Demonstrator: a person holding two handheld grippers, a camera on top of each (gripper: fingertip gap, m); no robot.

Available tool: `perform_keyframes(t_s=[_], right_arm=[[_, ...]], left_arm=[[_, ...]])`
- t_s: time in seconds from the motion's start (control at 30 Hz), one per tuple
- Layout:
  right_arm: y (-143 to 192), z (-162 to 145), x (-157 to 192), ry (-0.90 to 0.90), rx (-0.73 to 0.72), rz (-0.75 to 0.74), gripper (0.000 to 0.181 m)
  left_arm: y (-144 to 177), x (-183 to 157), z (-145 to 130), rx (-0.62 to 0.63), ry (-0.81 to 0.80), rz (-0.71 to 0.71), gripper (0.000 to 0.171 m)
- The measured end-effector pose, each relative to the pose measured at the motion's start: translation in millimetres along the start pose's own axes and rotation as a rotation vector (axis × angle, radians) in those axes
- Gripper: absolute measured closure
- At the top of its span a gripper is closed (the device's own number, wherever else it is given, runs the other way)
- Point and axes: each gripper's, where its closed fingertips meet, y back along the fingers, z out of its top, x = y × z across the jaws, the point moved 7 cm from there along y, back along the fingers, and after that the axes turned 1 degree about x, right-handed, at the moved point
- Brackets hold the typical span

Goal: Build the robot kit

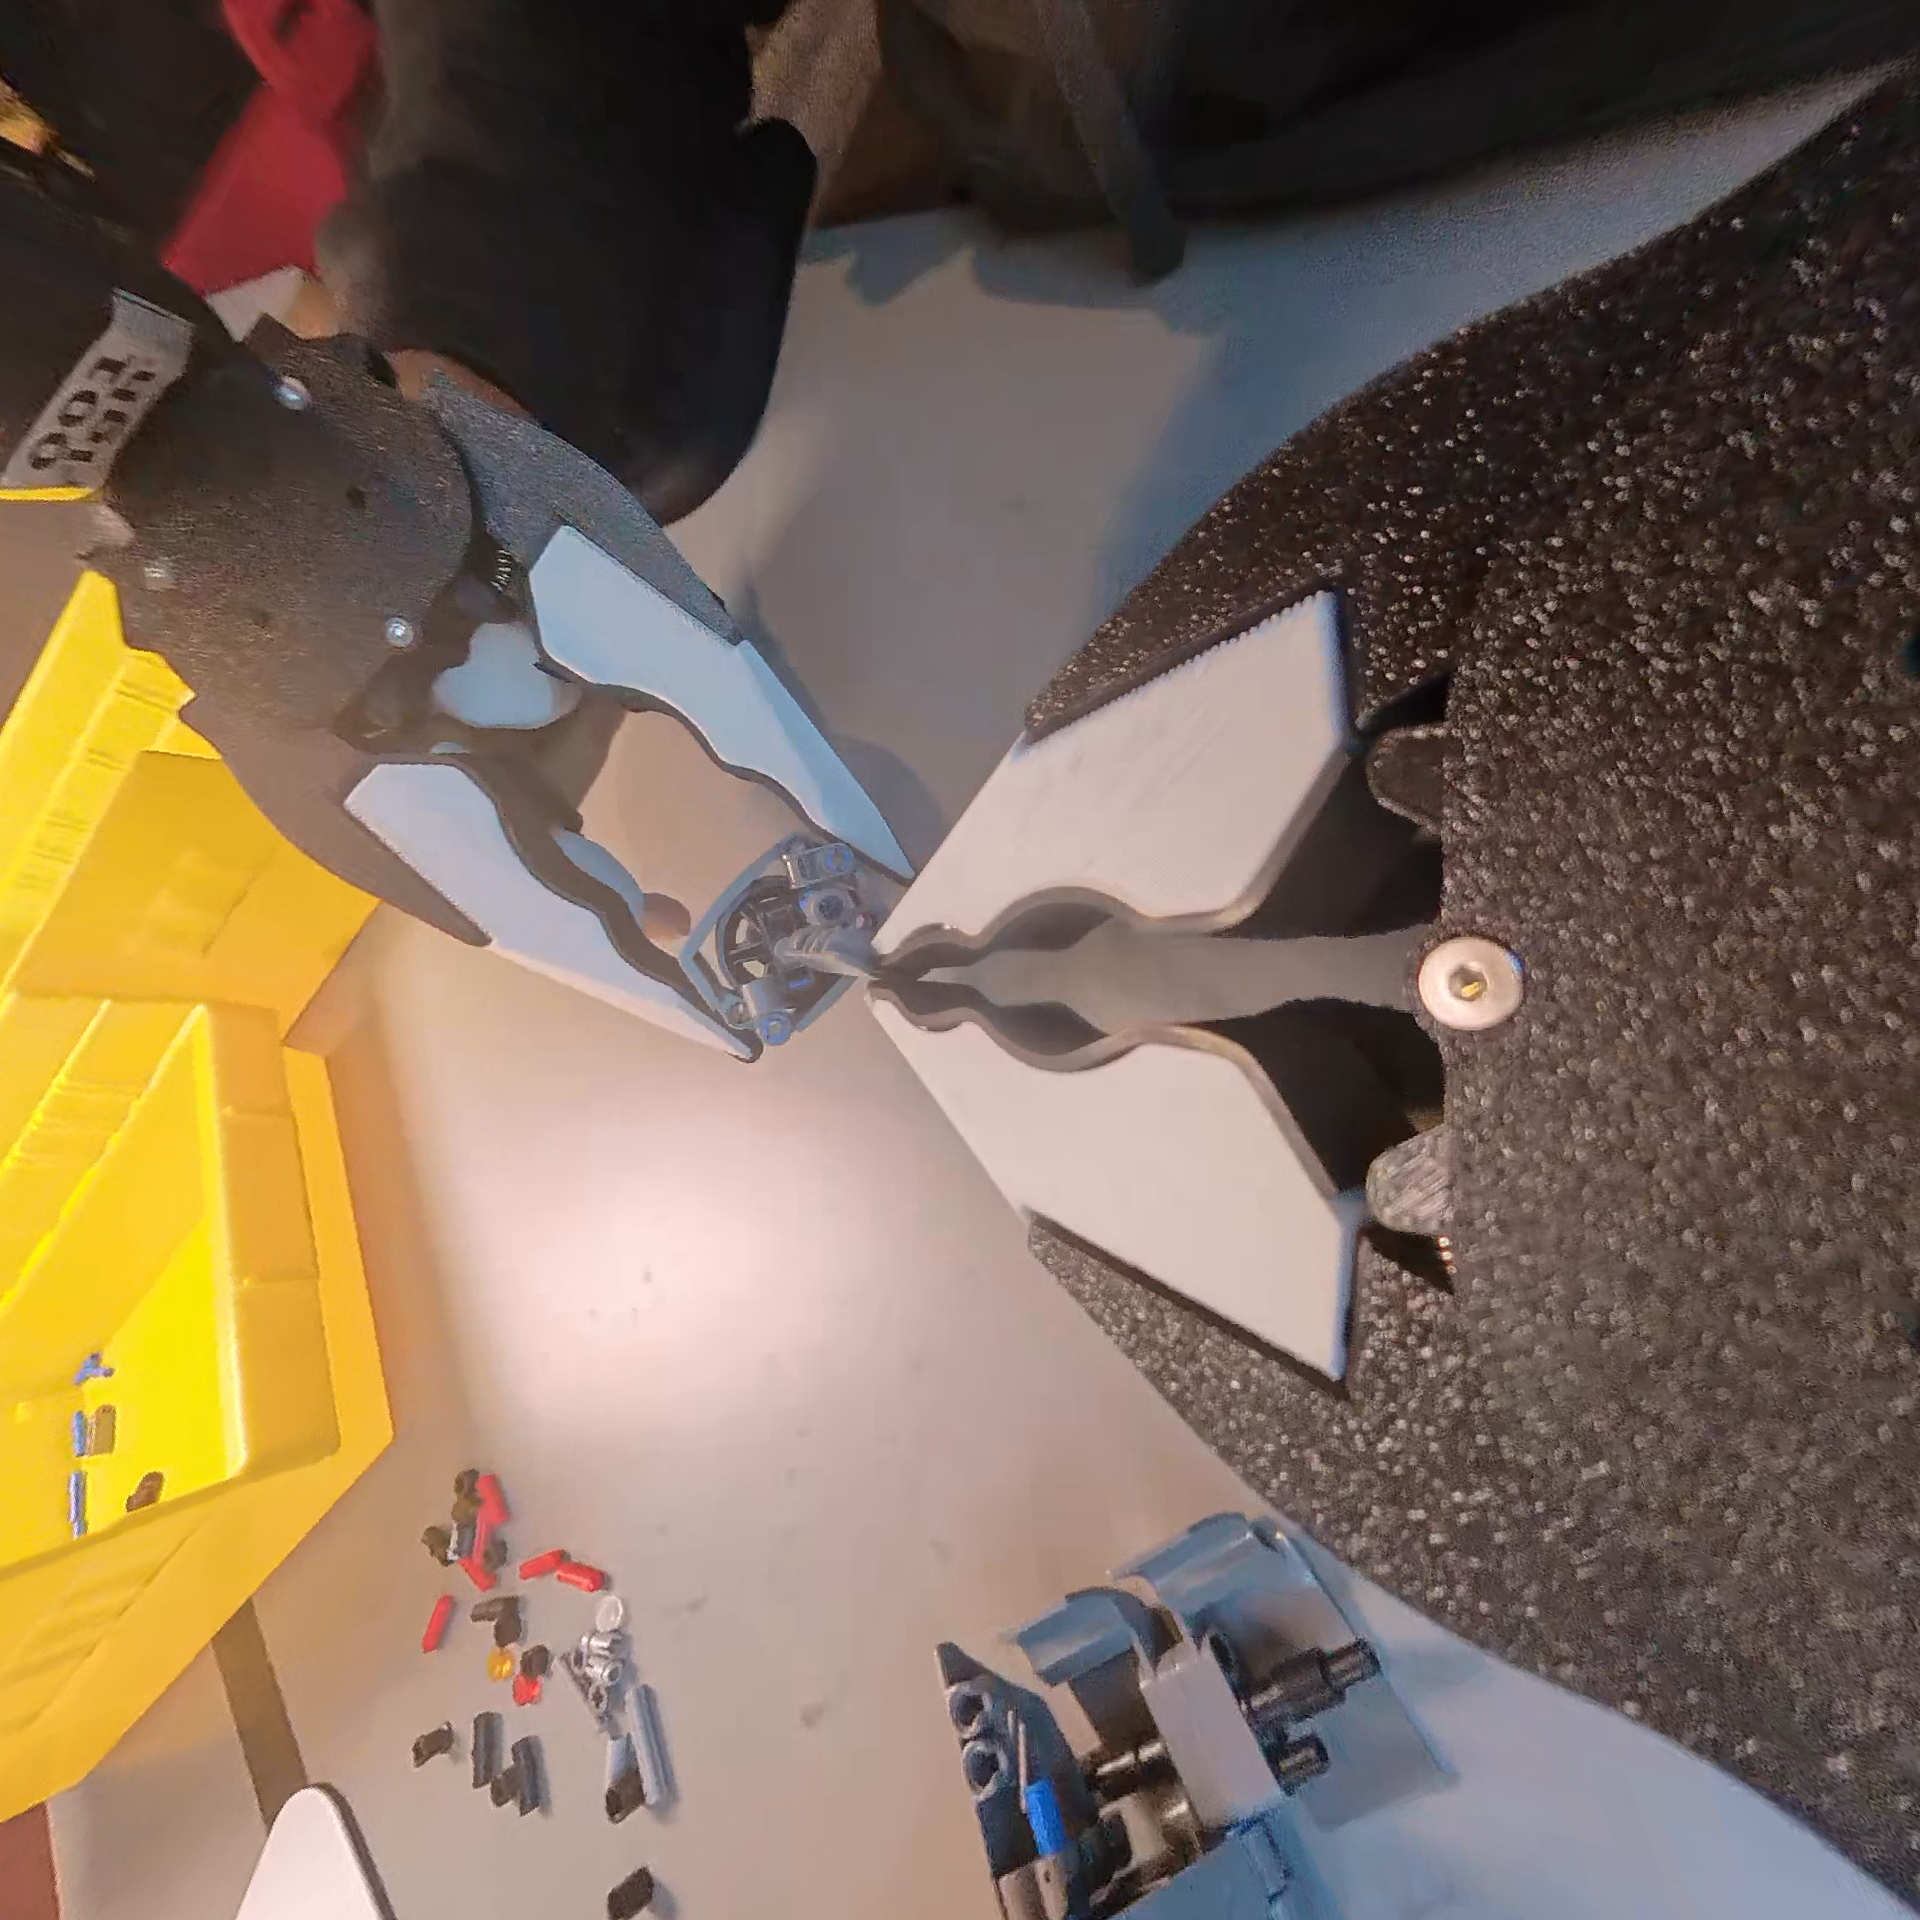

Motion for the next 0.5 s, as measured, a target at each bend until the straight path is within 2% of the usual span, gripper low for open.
perform_keyframes(t_s=[0.17, 0.4, 0.5], right_arm=[[-7, -5, 7, 0.022, 0.053, 0.034, 0.131], [-10, -7, 11, 0.062, 0.122, 0.025, 0.132], [-10, -7, 13, 0.094, 0.125, 0.02, 0.132]], left_arm=[[-4, -9, -1, 0.061, -0.115, 0.011, 0.171], [-5, -18, -2, 0.153, -0.381, 0.106, 0.171], [-5, -20, -3, 0.156, -0.4, 0.102, 0.171]])
